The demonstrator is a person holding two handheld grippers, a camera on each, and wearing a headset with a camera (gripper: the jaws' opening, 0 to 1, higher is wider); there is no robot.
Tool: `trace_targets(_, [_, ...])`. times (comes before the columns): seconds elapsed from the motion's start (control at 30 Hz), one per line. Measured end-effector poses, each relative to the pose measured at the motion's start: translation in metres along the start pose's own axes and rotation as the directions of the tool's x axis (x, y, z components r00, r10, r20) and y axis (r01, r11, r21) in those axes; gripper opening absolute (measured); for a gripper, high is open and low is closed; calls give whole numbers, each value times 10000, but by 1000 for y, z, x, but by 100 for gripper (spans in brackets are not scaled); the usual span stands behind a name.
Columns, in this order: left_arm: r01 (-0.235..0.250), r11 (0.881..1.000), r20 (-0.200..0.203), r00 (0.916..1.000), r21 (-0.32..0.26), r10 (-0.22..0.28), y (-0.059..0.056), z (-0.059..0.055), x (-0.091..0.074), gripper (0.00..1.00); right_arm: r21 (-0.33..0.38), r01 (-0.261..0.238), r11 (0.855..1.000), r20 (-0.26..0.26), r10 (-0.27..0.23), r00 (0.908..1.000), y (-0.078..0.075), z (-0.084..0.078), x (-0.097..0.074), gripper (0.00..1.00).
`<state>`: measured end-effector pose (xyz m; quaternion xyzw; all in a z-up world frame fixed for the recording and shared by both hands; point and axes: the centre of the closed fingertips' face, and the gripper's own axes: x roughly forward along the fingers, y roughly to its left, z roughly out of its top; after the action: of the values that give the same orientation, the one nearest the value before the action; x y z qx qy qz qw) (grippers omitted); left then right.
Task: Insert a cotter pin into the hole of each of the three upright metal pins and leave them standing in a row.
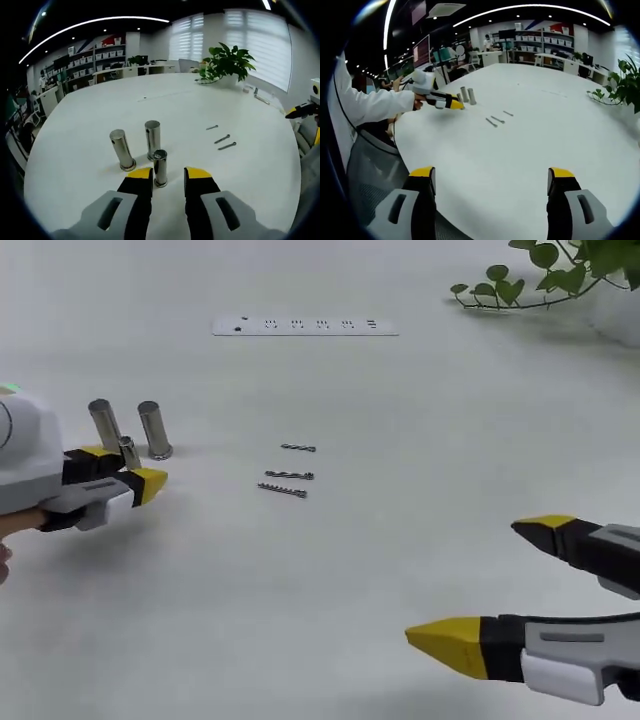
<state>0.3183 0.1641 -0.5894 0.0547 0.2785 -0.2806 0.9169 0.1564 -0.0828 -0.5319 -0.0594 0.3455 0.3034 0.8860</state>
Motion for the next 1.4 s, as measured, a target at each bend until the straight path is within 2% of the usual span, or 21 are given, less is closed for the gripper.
trace_targets(0.07, [-108, 9996, -55, 9999, 269, 110, 2, -2, 1, 16, -37, -149, 9999, -10, 149, 9999, 3, 0, 1, 90])
trace_targets(0.23, [-279, 9991, 140, 9995, 307, 275, 4, 1, 2, 13, 6, -273, 9996, -48, 273, 9996, 5, -2, 2, 90])
trace_targets(0.37, [-384, 9979, 135, 9992, 524, 377, 5, 2, 3, 11, 23, -299, 9996, -52, 299, 9995, 6, -2, 1, 90])
trace_targets(0.43, [-531, 9978, 181, 9985, 397, 524, 8, 3, 3, 6, 86, -286, 9996, -67, 286, 9996, 6, -3, 1, 89])
trace_targets(0.53, [-543, 9985, 247, 9982, 114, 540, 9, 5, 2, 6, 85, -261, 9996, -122, 262, 9996, 6, -5, 0, 90])
trace_targets(0.63, [-592, 9981, 171, 9981, 160, 590, 10, 3, 0, 6, 120, -246, 9996, -115, 248, 9996, 6, -5, 0, 90])
trace_targets(0.67, [-828, 9966, 97, 9965, -42, 829, 12, 2, -1, 6, 121, -248, 9996, -107, 249, 9996, 6, -5, 0, 90])
trace_targets(0.8, [-1008, 9948, -75, 9949, 128, 1009, 9, 2, -6, 6, 129, -273, 9995, -47, 273, 9996, 7, -3, 0, 90])
trace_targets(0.87, [-1130, 9935, -59, 9936, -133, 1129, 9, 2, -10, 6, 125, -270, 9996, -70, 271, 9996, 7, -3, 0, 90])
trace_targets(1.03, [-1226, 9897, 76, 9923, -738, 1235, 0, 6, -22, 5, 113, -289, 9995, -100, 291, 9995, 6, -4, 0, 89])
trace_targets(1.27, [-1284, 9870, 194, 9912, -964, 1308, -20, 4, -36, 5, 3, -385, 9993, -14, 385, 9993, 7, -1, -1, 89])
trace_targets(1.4, [-1396, 9849, 81, 9900, -1025, 1411, -31, 0, -41, 5, -53, -396, 9992, 50, 396, 9992, 7, 1, 1, 89])
